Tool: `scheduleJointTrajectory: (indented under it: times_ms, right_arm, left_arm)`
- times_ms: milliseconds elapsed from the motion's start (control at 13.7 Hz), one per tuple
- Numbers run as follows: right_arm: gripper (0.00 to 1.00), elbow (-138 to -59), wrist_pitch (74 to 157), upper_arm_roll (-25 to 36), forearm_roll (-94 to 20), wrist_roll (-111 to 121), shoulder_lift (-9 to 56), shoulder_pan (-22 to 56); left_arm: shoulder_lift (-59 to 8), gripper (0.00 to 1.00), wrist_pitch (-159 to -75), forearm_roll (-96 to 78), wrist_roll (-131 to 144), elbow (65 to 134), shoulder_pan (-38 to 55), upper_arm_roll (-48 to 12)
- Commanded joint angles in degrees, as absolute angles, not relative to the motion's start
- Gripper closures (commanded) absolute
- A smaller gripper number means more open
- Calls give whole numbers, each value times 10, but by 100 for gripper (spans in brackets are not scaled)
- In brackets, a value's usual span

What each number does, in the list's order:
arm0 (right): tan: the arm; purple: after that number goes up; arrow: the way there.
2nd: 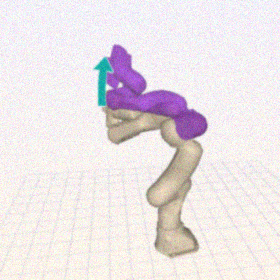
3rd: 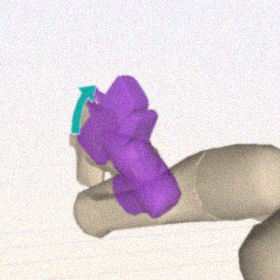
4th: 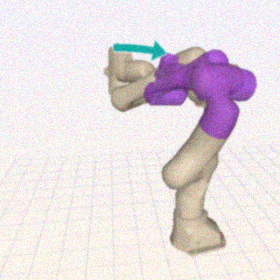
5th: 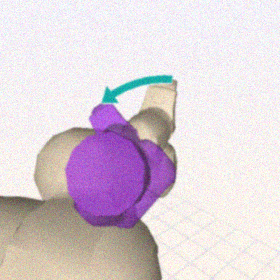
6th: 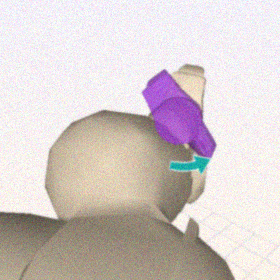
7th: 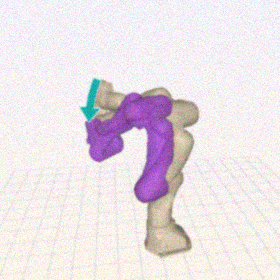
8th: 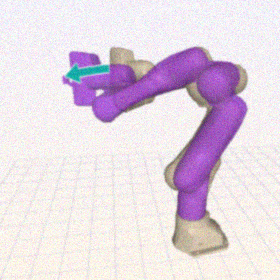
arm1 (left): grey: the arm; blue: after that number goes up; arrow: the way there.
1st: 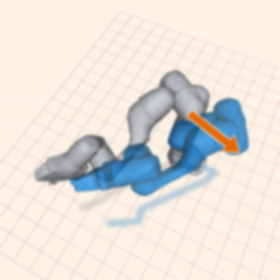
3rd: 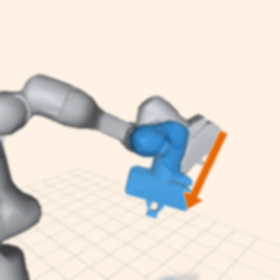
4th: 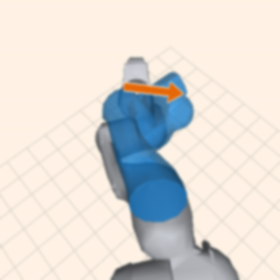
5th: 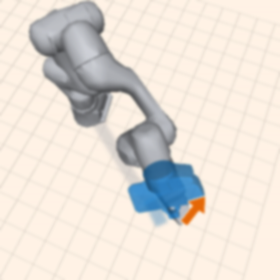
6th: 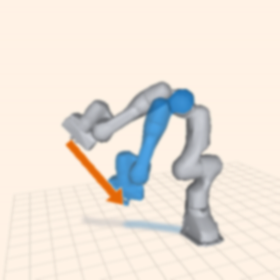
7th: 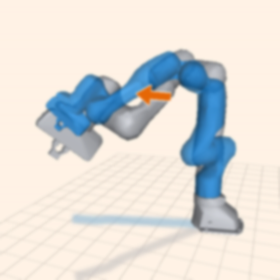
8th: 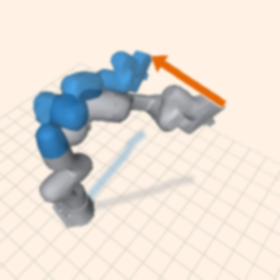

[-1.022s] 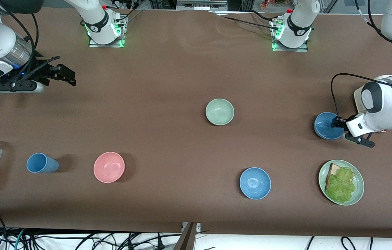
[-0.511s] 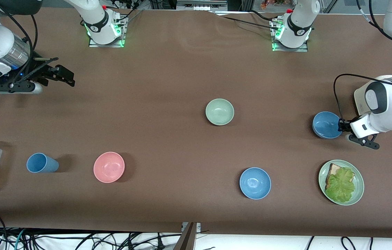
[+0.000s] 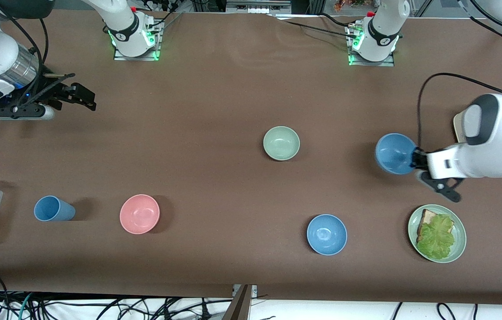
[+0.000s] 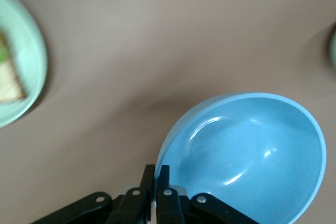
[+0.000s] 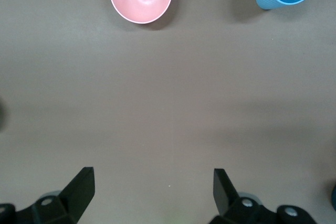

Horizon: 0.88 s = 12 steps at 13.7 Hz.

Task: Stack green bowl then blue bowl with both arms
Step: 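Lift the blue bowl with the left gripper and carry it over the green bowl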

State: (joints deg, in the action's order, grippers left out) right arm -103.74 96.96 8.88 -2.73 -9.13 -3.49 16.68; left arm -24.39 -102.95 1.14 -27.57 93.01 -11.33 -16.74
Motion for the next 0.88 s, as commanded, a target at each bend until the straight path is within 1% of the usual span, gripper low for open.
scheduleJointTrajectory:
  times_ms: [0, 219, 292, 511, 803]
  right_arm:
    - [0, -1037, 966, 86, -24, -88, -44, 166]
    - [0, -1030, 969, 90, -21, -90, -36, 165]
    - [0, -1030, 973, 90, -18, -91, -31, 164]
    - [0, -1008, 978, 89, -16, -85, -2, 165]
    - [0, -1008, 973, 97, -15, -83, -2, 161]
  left_arm:
    - [-251, 100, -1015, 13, -181, 918, -42, -185]
    - [-264, 100, -1017, 9, -48, 917, 77, -185]
    - [-277, 100, -1020, -7, -20, 915, 99, -185]
    - [-312, 100, -1059, -13, -2, 912, 124, -185]
    - [-341, 100, -1097, -9, -1, 912, 142, -184]
